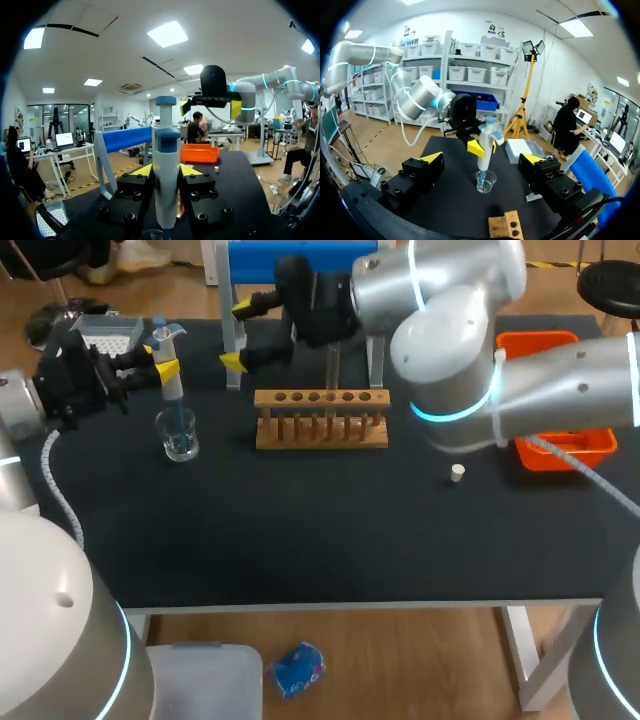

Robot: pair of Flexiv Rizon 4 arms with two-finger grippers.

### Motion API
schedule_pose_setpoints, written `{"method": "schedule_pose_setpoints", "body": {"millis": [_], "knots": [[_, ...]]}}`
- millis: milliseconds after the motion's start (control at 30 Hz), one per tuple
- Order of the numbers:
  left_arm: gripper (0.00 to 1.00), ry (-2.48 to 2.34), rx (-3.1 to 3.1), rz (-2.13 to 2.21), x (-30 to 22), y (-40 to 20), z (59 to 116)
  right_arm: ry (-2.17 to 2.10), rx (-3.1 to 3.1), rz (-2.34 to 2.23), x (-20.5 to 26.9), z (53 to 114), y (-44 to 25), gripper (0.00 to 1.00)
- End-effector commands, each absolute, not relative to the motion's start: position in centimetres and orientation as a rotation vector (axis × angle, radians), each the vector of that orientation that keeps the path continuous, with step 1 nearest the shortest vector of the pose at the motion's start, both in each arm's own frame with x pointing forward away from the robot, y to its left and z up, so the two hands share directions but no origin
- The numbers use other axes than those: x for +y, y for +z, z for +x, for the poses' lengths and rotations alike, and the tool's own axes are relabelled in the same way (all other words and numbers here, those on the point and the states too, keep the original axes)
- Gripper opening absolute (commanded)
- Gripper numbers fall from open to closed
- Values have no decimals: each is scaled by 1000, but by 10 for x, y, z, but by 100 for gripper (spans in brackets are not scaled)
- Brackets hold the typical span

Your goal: Invert the test tube, pick up the pipette, mount the tip to pipette, aspirate from beaker and dispense into the tube, eject the tip, return the pipette, and cap with the stopper.

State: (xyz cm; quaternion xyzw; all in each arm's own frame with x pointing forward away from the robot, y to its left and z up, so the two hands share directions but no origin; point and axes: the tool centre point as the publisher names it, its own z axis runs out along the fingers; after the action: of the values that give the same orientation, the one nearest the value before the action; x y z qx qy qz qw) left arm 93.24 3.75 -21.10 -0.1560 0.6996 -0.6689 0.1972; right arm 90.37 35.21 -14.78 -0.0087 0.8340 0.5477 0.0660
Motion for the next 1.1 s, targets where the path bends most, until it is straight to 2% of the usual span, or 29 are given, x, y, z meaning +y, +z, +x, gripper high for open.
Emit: {"method": "schedule_pose_setpoints", "body": {"millis": [33, 633, 667, 700, 767, 800, 1100], "knots": [[0, -1871, 1954, -438, 37, -212, 932, 1717, 2877, -426, 356, 909, -136, 100], [0, -1871, 1954, -438, 37, -212, 932, 1736, 2857, -430, 359, 911, -135, 100], [0, -1871, 1954, -438, 37, -212, 932, 1731, 2854, -431, 361, 912, -134, 77], [0, -1871, 1954, -438, 37, -212, 932, 1725, 2854, -432, 363, 913, -133, 48], [0, -1871, 1954, -438, 37, -212, 932, 1729, 2851, -452, 366, 915, -131, 28], [0, -1871, 1954, -438, 37, -212, 932, 1730, 2847, -463, 369, 916, -130, 0], [0, -1871, 1954, -438, 37, -212, 932, 1754, 2842, -508, 394, 925, -127, 0]]}}
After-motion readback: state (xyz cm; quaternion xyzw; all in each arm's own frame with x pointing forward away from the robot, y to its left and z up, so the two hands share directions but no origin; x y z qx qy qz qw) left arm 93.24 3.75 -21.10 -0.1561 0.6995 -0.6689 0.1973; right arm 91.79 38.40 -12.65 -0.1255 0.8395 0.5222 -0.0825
